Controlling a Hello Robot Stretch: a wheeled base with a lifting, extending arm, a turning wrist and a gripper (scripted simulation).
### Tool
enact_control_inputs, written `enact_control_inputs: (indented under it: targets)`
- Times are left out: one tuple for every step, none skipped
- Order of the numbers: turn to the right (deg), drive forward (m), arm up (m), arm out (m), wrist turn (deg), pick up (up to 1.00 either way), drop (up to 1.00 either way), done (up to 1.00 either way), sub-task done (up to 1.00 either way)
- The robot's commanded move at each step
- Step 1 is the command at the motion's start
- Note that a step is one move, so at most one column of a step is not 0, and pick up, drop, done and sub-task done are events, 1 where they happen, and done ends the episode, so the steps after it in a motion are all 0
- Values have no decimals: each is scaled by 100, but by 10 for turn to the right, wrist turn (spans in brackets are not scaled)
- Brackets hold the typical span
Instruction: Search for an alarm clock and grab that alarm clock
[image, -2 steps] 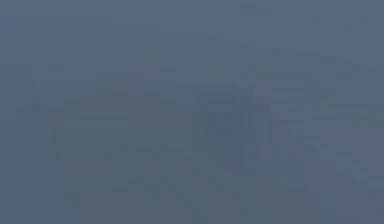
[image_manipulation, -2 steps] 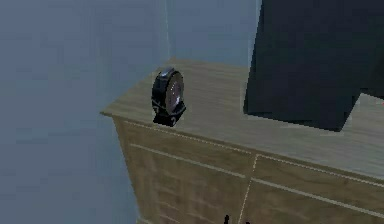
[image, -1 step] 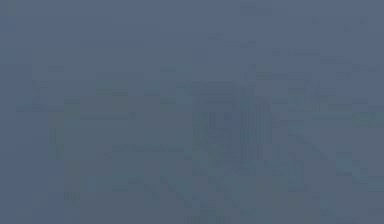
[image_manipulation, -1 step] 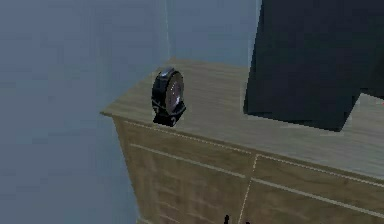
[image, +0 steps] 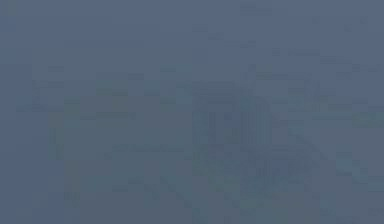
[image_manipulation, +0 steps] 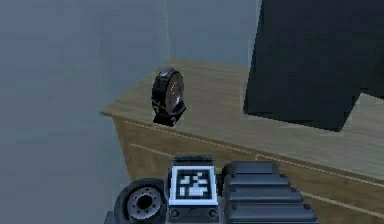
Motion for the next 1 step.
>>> enact_control_inputs:
  targets:
    - [0, 0, 0, 28, 0, 0, 0, 0, 0]
